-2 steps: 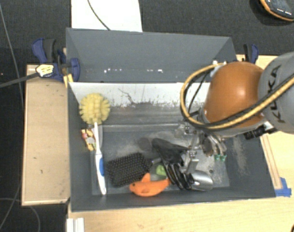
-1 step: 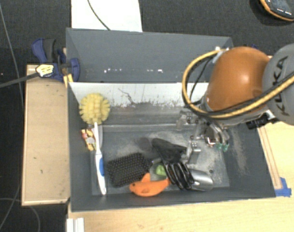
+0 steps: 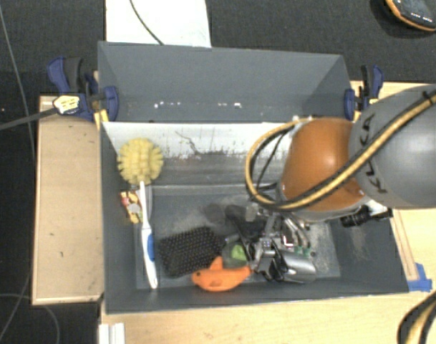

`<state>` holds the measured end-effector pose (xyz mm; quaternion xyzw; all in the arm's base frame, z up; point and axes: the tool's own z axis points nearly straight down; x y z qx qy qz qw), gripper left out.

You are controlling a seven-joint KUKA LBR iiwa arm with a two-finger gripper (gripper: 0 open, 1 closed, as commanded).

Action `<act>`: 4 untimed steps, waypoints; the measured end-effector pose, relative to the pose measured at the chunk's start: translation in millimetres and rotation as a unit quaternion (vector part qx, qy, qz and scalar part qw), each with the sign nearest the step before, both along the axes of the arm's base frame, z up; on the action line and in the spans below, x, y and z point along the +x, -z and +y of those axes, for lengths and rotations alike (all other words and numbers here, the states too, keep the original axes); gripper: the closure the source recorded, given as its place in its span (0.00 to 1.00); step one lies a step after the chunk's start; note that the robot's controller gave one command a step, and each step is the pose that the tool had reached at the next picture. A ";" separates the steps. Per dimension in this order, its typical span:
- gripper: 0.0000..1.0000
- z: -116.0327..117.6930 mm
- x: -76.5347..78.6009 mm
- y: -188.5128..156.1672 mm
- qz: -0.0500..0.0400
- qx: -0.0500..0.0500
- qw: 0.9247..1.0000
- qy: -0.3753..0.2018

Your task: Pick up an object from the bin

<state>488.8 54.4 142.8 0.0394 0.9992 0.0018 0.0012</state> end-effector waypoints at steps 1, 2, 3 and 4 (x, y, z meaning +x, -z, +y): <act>0.00 16.6 20.0 -39.5 -0.004 0.000 1.000 0.012; 0.00 8.8 -1.5 -6.8 -0.001 0.000 1.000 0.006; 0.00 12.4 40.9 -26.4 -0.007 0.001 1.000 0.025; 0.00 12.5 38.6 -25.7 -0.007 0.001 1.000 0.024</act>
Offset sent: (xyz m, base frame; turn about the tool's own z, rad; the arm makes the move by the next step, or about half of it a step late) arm -0.0012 0.0090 0.0075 0.0099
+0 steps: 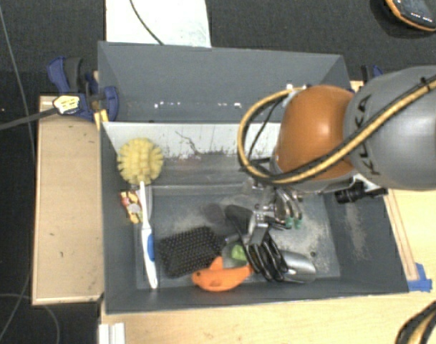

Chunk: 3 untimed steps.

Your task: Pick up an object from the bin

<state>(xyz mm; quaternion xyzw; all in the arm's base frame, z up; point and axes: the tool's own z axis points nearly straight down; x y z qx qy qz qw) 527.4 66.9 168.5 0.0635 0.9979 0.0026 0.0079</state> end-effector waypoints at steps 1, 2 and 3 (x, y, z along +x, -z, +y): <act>0.00 -41.2 66.8 -51.5 -0.004 0.000 1.000 0.005; 0.00 -6.8 -1.7 33.9 0.005 0.001 0.996 0.090; 0.00 -60.9 60.1 1.8 -0.012 -0.001 0.999 0.034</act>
Offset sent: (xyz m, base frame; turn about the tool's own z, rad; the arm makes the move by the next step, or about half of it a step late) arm 0.0020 -0.0088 -0.0300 0.1816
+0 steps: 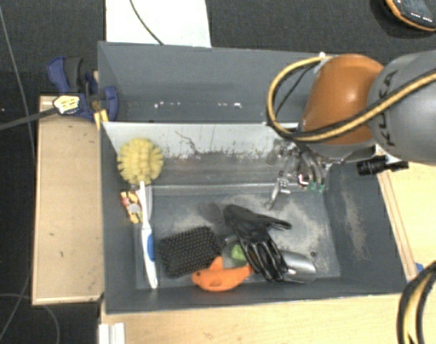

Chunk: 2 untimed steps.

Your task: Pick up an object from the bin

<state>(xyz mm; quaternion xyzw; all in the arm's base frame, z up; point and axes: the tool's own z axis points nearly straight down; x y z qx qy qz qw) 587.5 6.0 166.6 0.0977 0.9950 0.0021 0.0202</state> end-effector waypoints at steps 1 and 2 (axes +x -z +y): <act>0.00 57.7 -61.0 52.0 0.019 0.006 0.998 0.067; 0.00 11.2 -0.9 70.0 -0.002 0.000 0.999 0.039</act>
Offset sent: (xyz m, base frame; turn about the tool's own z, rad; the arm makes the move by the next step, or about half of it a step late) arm -0.0026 0.0142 -0.0702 0.0755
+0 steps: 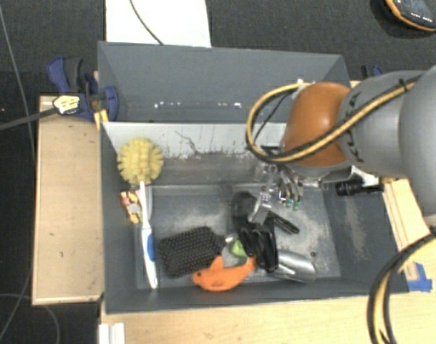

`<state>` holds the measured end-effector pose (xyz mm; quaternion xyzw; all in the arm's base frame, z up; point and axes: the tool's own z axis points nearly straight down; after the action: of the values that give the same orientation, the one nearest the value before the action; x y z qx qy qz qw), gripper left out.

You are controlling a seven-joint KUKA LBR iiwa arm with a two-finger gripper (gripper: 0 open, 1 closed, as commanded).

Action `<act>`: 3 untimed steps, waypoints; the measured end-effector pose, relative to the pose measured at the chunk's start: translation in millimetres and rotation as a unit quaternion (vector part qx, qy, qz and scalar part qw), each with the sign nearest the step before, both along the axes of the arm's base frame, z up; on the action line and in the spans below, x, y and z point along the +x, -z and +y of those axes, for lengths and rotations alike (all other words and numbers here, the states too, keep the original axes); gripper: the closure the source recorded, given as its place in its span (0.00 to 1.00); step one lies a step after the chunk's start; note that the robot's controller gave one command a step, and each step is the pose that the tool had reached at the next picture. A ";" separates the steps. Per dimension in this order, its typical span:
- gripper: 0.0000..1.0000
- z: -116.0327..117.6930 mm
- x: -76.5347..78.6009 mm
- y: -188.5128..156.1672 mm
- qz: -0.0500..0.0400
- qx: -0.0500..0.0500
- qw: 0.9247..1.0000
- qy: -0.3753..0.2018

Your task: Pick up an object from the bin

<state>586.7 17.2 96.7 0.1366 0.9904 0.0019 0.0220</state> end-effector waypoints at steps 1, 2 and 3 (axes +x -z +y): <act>0.00 46.5 -50.0 8.9 0.020 0.007 0.999 0.047; 0.00 -7.1 -8.5 26.1 -0.001 0.003 0.997 0.080; 1.00 56.8 -53.6 21.7 0.019 0.008 0.999 0.047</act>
Offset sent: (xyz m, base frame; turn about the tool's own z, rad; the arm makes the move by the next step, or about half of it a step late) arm -0.0094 -0.0048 -0.0267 0.1558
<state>533.1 74.0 75.0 0.1831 0.9831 0.0060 0.0027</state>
